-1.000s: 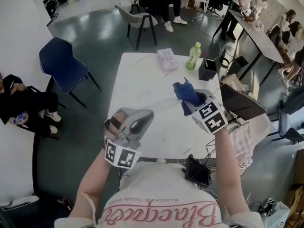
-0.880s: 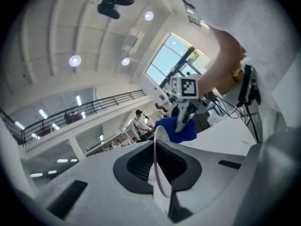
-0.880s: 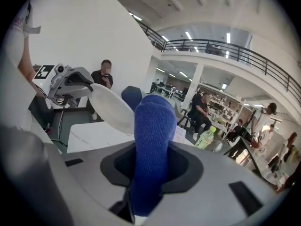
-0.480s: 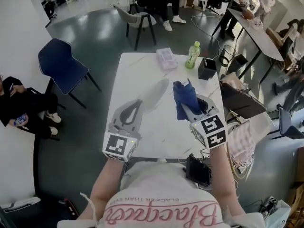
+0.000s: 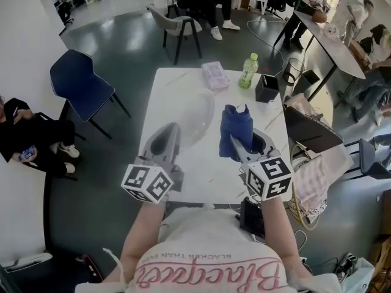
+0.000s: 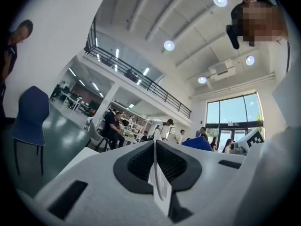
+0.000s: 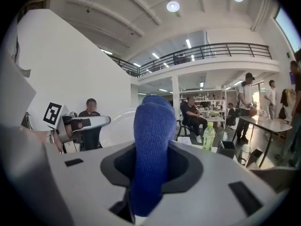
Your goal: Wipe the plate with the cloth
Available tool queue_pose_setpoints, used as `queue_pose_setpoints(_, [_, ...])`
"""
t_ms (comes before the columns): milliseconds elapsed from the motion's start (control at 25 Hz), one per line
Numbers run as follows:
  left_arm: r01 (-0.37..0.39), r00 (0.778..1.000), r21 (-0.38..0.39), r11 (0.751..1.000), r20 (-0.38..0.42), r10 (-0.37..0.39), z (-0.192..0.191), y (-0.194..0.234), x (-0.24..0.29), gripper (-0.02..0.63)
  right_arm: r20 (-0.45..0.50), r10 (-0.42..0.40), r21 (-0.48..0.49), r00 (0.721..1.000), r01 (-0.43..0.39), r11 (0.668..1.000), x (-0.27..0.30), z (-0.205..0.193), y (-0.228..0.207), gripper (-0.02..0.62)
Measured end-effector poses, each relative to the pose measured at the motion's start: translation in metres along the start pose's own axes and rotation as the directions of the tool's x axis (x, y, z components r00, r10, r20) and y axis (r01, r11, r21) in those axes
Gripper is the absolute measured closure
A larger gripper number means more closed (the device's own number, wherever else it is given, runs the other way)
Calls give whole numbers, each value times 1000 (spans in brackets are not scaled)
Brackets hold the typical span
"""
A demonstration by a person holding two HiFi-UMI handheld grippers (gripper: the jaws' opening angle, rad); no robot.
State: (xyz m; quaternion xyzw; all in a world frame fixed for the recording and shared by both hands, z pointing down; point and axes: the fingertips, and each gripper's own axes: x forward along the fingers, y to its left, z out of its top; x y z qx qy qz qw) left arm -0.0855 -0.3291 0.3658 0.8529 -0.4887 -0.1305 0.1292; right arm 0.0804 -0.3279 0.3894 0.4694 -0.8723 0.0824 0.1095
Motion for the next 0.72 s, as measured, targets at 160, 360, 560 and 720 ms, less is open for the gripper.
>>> queue_pose_setpoints(160, [-2,1000,-33,999,-2,2,-2,0,1,591,27,-6,29,1000,5,1000,-3,2,3,483])
queue_pose_setpoints(360, [-9,1000,-41,999,7,9,2,1,1,591,33,-16,44,999,15,999,-3,3,4,483])
queue_pose_setpoints(560, [-3,1000,-41,999,10,4,6,-1,2,591,43,-16,51,999,14,999,-5,4,8,483])
queue_pose_setpoints(720, [6,1000,-18,1000,8,-6,7,-4,3,591,57,-17,55,998,14,998,-4,7,12,483])
